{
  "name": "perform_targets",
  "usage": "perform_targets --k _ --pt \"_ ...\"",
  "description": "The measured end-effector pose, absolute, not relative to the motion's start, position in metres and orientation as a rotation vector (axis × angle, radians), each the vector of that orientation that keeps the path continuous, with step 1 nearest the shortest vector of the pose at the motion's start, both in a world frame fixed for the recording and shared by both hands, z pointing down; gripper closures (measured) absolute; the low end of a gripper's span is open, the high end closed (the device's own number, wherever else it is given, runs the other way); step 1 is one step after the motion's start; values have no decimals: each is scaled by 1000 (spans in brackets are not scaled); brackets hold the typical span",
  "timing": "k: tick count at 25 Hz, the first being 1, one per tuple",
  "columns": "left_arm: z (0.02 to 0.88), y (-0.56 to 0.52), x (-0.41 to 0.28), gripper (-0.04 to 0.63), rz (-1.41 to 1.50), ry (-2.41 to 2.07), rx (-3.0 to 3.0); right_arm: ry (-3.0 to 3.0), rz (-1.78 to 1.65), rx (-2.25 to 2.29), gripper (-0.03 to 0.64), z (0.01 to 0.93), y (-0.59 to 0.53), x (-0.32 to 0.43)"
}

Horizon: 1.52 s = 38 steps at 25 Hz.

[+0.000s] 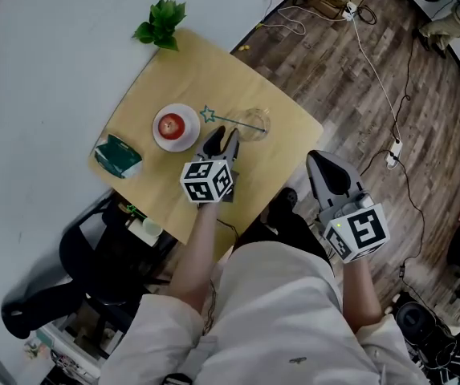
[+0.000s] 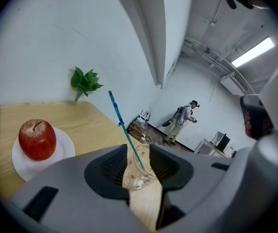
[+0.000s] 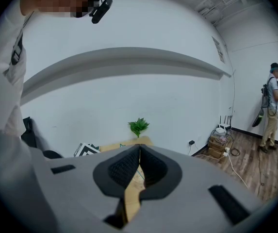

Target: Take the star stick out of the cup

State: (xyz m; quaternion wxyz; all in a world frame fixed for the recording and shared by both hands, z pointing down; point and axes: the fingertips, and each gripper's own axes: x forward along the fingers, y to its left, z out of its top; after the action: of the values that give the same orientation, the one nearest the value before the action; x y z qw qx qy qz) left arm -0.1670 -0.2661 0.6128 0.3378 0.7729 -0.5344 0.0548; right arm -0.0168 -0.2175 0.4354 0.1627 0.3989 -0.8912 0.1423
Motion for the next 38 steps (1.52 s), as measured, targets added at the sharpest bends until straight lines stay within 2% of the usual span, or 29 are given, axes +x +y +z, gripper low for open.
perform_targets --k 12,25,38 --pt "629 -281 -171 481 135 -1381 1993 -2508 438 1167 615 445 -220 -16" --pt "631 -290 -170 546 117 -1383 2000 -2476 439 1184 615 447 -213 -13" --pt "629 -300 -165 556 51 -1388 1969 -2463 443 1204 615 447 -213 -4"
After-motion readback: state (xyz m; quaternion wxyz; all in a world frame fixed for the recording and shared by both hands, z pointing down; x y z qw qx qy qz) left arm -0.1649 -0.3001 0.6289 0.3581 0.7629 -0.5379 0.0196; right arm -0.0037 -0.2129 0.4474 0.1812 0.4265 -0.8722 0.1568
